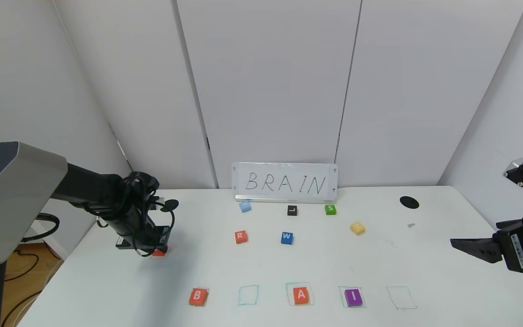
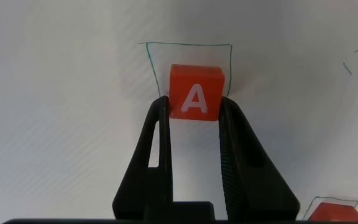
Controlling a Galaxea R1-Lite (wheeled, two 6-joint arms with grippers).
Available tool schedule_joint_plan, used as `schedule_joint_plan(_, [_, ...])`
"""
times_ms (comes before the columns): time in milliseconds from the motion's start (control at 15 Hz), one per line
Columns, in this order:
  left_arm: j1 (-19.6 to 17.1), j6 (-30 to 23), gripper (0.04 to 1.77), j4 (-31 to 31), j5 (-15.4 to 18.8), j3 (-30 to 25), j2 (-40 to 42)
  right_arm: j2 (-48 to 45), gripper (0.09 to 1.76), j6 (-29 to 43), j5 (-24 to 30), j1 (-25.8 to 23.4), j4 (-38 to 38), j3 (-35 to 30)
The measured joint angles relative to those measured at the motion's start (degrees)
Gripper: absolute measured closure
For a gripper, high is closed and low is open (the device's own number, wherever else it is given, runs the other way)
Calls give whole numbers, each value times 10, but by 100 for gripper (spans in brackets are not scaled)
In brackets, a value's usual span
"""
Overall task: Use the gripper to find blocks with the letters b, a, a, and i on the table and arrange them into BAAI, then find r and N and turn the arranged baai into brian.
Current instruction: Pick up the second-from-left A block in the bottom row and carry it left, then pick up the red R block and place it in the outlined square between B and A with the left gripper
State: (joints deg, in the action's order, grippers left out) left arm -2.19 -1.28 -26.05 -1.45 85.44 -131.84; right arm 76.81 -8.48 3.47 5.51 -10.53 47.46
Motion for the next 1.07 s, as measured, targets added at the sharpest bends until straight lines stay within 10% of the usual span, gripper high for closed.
schedule_joint_plan(533, [1,-3,57,-1,1,0,7,0,14,0,0,1,0,-1])
schedule_joint_plan(1067, [37,-87,27,-86,-9,63,73,-1,14,0,0,1,0,0])
